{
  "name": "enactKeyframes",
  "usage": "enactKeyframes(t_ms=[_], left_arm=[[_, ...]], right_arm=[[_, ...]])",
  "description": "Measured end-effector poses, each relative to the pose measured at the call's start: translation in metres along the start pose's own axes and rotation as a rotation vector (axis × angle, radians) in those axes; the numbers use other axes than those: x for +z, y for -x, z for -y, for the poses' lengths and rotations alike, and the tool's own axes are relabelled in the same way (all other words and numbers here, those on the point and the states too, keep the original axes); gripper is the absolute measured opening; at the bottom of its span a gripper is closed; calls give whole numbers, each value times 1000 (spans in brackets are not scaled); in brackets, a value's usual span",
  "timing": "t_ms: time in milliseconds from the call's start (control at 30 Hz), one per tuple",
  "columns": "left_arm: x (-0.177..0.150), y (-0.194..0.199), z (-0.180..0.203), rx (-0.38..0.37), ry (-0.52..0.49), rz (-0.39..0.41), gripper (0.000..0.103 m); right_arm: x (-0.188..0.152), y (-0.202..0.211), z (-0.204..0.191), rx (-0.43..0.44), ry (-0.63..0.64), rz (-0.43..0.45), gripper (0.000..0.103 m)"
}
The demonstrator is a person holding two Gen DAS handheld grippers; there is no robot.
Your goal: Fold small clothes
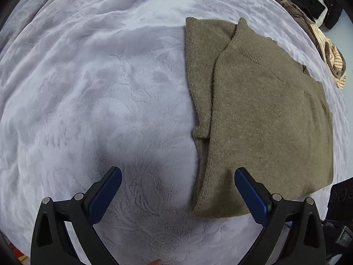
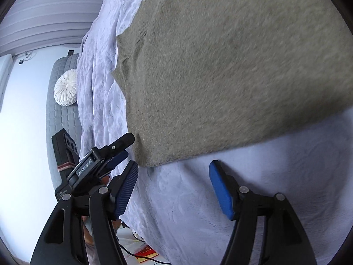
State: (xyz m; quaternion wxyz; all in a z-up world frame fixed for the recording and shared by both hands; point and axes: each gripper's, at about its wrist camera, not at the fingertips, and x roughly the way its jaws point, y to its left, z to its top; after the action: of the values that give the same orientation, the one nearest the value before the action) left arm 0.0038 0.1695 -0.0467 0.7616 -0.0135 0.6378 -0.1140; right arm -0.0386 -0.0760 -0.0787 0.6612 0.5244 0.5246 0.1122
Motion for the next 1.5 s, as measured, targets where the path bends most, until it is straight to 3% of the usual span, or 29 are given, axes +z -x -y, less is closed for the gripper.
enactKeyframes(t_ms=[233,433,567,767,967,1000,1133,1233,1267,1333,1500], left_arm=[[-8,-3,-12,25,15,-53,102],[-15,4,-23,59,9,-34,102],[-17,7,-35,4,34,-55,102],[-24,18,-64,-159,118,-58,102],[-27,26,-77,-197,126,-62,102],[-22,23,-73,-199,128,-64,102],[-21,16,-62,-210,135,-72,102],[-14,9,-46,-237,140,-75,102],[-13,10,-43,-268,145,-73,102],[-9,10,-41,-342,168,-79,102],[16,4,-39,-598,231,-100,102]], right_arm=[[1,-11,-5,44,-21,18,77],[1,-19,-3,97,-87,38,77],[1,-28,-7,139,-113,41,77],[3,-37,-9,189,-163,74,77],[7,-45,-7,220,-217,51,77],[7,-45,-6,221,-222,47,75],[8,-45,1,224,-258,46,49],[10,-49,7,269,-310,42,45],[11,-49,6,279,-309,42,41],[13,-47,-1,299,-276,36,9],[23,-23,-26,343,-160,65,9]])
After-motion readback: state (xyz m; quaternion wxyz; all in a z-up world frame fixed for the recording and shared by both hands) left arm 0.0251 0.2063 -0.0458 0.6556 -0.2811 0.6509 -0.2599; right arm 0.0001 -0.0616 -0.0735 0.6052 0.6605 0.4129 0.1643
